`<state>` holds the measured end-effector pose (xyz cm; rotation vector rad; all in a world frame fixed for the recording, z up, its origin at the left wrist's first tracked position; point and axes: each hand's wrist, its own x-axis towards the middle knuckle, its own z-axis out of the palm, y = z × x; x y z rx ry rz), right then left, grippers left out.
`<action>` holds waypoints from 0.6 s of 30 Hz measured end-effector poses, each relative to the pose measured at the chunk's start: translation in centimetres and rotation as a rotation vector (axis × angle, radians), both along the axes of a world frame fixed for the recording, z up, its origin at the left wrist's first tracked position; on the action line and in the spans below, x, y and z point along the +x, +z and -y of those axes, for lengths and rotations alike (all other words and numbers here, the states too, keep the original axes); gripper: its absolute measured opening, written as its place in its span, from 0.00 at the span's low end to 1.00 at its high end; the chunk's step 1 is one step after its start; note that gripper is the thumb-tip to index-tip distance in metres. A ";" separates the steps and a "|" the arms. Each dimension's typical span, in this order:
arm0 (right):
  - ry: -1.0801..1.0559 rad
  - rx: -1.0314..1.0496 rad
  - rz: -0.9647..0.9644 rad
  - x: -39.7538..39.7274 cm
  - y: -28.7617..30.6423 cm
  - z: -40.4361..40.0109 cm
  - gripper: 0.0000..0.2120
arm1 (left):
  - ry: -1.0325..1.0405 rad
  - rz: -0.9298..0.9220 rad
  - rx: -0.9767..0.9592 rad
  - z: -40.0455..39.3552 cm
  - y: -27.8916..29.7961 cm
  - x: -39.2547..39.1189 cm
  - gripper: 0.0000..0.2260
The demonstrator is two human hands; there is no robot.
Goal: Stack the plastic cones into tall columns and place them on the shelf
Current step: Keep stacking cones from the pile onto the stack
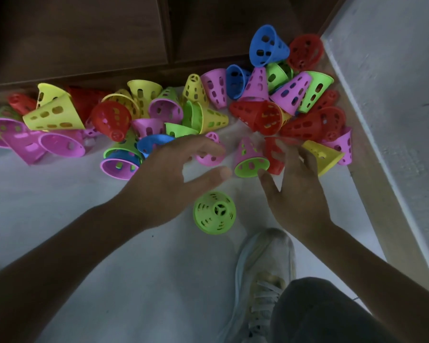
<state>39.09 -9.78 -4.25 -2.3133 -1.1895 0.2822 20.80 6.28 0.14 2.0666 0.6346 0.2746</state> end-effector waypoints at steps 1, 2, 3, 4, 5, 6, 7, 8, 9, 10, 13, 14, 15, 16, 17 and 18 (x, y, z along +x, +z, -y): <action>0.006 0.000 0.038 0.3 -0.2 0.0 0.27 | -0.007 -0.002 0.034 -0.4 -0.2 0.6 0.22; 0.006 0.011 0.070 0.5 -0.5 0.1 0.26 | -0.016 -0.008 0.073 -0.8 -0.5 1.1 0.21; 0.007 0.023 0.100 0.8 -0.6 0.2 0.25 | -0.023 -0.020 0.112 -1.2 -0.7 1.7 0.21; 0.014 0.032 0.130 1.1 -0.7 0.3 0.25 | -0.025 -0.035 0.150 -1.7 -1.0 2.3 0.21; 0.034 0.034 0.166 1.6 -0.9 0.3 0.24 | -0.026 -0.050 0.183 -2.1 -1.3 2.8 0.21; 0.064 0.022 0.213 2.0 -1.1 0.4 0.24 | -0.029 -0.065 0.209 -2.5 -1.7 3.3 0.20; 0.099 -0.002 0.260 2.6 -1.4 0.4 0.24 | -0.034 -0.076 0.228 -2.8 -2.0 3.8 0.19; 0.131 -0.035 0.296 3.2 -1.6 0.3 0.25 | -0.039 -0.087 0.246 -3.1 -2.4 4.3 0.19; 0.161 -0.062 0.319 3.8 -1.8 0.2 0.27 | -0.047 -0.102 0.260 -3.3 -2.8 4.7 0.19; 0.187 -0.077 0.325 4.4 -2.0 0.1 0.27 | -0.061 -0.125 0.270 -3.5 -3.2 5.0 0.20; 0.260 -0.115 0.297 5.5 -2.2 -0.6 0.27 | -0.114 -0.202 0.296 -4.0 -4.4 5.8 0.23; 0.282 -0.137 0.286 5.8 -2.2 -0.9 0.26 | -0.127 -0.237 0.299 -4.2 -4.6 5.9 0.22; 0.301 -0.160 0.271 6.1 -2.3 -1.1 0.25 | -0.133 -0.260 0.300 -4.3 -4.8 6.0 0.21; 0.313 -0.177 0.253 6.4 -2.4 -1.3 0.23 | -0.138 -0.281 0.300 -4.3 -5.0 6.1 0.20; 0.322 -0.183 0.239 6.7 -2.5 -1.5 0.21 | -0.142 -0.295 0.304 -4.3 -5.1 6.2 0.19; 0.326 -0.178 0.233 6.9 -2.7 -1.6 0.18 | -0.147 -0.311 0.309 -4.3 -5.3 6.2 0.18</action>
